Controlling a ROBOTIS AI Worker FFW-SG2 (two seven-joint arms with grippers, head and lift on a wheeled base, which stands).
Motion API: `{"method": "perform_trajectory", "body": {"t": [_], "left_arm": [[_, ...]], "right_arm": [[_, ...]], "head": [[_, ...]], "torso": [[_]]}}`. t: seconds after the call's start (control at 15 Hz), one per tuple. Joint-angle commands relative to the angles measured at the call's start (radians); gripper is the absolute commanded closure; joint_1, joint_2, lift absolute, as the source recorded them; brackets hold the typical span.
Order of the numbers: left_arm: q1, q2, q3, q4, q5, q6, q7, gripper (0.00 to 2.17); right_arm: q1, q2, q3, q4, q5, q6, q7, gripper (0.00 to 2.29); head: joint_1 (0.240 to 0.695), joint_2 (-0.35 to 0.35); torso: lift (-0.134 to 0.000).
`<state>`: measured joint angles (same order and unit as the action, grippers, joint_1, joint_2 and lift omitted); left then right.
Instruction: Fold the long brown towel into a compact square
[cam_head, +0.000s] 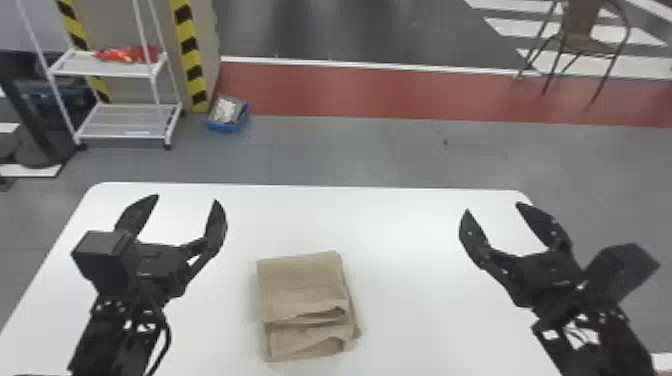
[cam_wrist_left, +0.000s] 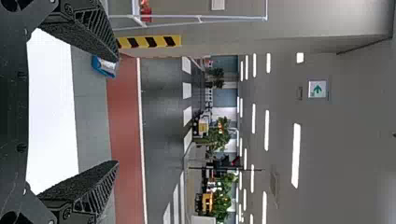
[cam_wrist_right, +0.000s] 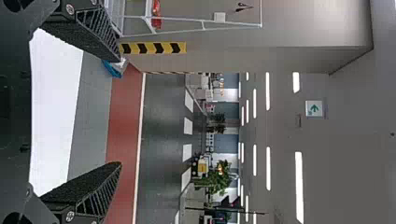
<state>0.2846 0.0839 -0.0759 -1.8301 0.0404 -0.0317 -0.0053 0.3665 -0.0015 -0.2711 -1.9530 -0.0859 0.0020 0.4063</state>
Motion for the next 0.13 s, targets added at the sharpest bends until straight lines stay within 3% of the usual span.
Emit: {"method": "perform_trajectory", "body": {"t": [0.0, 0.07], "left_arm": [[0.001, 0.000, 0.001, -0.001, 0.001, 0.000, -0.001, 0.12], [0.001, 0.000, 0.001, -0.001, 0.001, 0.000, 0.001, 0.12]], "right_arm": [[0.000, 0.002, 0.000, -0.001, 0.000, -0.003, 0.000, 0.10], [0.000, 0.002, 0.000, -0.001, 0.000, -0.003, 0.000, 0.10]], "head": [[0.695, -0.109], [0.695, -0.109]], "torso": [[0.000], [0.000]]}}
